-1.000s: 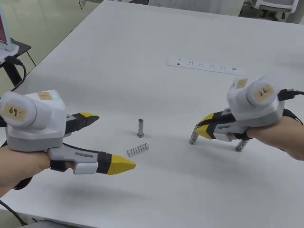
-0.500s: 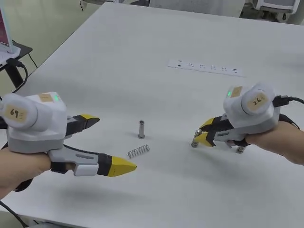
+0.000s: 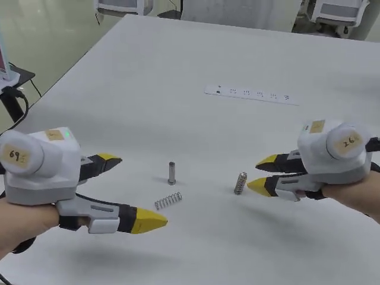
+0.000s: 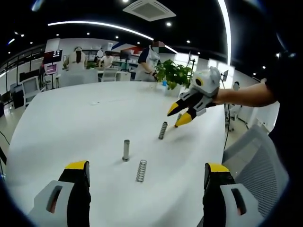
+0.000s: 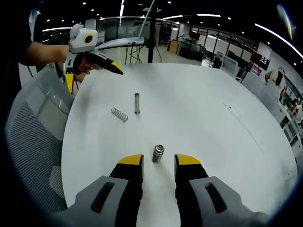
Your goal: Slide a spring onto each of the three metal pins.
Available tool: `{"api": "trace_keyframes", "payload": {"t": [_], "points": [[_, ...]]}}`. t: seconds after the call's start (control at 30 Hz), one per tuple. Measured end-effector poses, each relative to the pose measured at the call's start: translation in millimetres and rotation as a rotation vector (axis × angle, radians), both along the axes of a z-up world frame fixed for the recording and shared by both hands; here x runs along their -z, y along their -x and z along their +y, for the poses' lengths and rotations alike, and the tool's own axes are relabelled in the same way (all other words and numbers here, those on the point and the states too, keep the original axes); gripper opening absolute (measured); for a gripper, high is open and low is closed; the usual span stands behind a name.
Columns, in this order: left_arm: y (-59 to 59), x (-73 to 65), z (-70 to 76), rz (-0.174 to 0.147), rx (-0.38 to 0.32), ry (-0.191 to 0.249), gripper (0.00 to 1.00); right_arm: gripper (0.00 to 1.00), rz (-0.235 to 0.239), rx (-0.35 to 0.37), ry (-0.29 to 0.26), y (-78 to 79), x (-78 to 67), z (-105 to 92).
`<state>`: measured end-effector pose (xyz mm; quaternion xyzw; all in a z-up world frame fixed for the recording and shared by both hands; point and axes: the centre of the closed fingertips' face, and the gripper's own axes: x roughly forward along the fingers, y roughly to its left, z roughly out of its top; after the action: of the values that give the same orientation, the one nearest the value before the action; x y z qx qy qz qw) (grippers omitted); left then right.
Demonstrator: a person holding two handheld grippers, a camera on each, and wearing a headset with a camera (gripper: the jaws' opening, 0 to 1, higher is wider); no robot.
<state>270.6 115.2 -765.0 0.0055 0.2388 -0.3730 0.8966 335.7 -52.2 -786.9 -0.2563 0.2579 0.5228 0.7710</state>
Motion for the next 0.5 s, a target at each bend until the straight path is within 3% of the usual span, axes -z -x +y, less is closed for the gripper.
{"api": "trace_keyframes", "payload": {"t": [0.1,0.5], "points": [[-0.5,-0.7,0.2,-0.001,-0.004,0.007,0.98,0.25,0.007,0.009,-0.02,3.3,-2.8,-3.9],[-1.1,-3.1,-1.9,-0.005,-0.005,0.022,0.98,0.26,-0.011,0.0,-0.019,14.7,-5.6,-12.9]]}}
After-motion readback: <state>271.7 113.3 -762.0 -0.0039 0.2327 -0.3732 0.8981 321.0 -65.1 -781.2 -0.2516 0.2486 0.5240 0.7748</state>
